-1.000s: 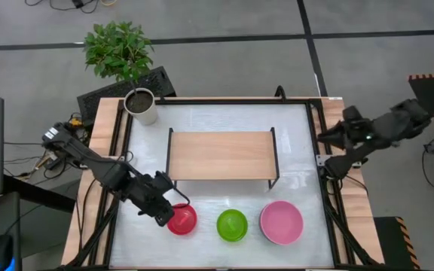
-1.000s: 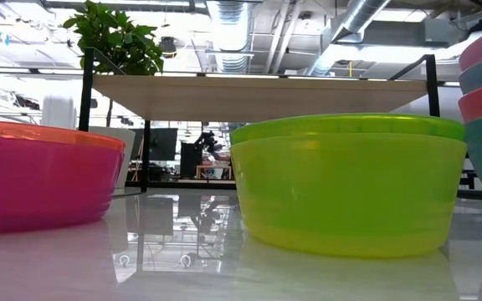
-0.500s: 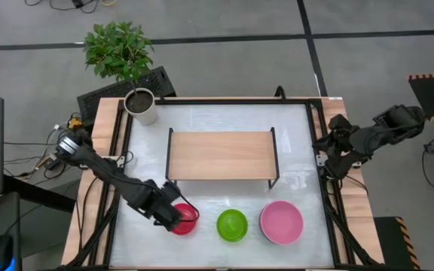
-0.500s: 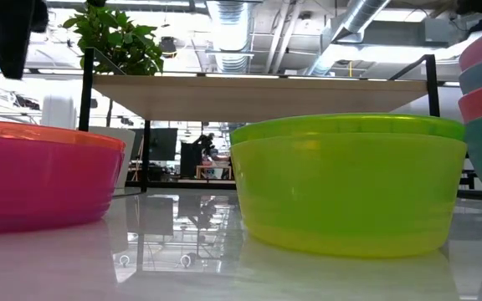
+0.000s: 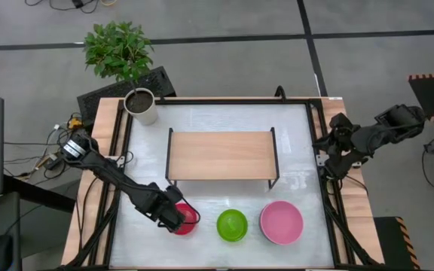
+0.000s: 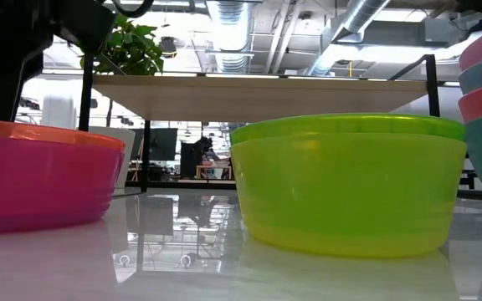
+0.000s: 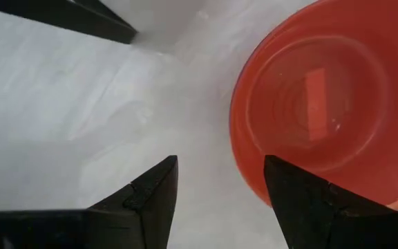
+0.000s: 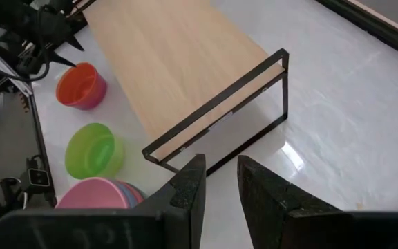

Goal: Place and stack bowls onto a shelf
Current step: Put the small orange bowl on the shelf

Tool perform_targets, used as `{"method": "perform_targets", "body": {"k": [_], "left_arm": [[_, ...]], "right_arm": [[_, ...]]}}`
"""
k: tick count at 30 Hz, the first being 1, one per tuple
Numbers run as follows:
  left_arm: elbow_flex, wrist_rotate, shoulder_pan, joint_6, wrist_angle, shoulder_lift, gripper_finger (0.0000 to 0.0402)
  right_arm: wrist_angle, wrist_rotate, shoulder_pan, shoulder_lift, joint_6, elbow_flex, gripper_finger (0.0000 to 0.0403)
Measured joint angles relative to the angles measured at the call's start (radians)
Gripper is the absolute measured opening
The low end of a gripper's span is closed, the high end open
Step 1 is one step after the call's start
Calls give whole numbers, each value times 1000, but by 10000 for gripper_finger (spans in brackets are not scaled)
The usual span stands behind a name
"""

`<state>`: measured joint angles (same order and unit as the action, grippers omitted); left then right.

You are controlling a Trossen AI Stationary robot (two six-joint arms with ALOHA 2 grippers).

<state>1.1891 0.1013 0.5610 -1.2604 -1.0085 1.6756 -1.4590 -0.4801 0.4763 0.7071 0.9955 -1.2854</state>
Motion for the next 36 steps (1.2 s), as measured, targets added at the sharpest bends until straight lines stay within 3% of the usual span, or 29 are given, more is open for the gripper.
{"method": "perform_targets", "body": {"k": [29, 36], "left_arm": [[-4, 0, -60, 87, 9, 4, 201], [-56, -53, -60, 60, 69, 7, 201]], "right_arm": [[32, 3, 0, 0, 1, 0, 113], [32, 3, 0, 0, 1, 0, 113]]}}
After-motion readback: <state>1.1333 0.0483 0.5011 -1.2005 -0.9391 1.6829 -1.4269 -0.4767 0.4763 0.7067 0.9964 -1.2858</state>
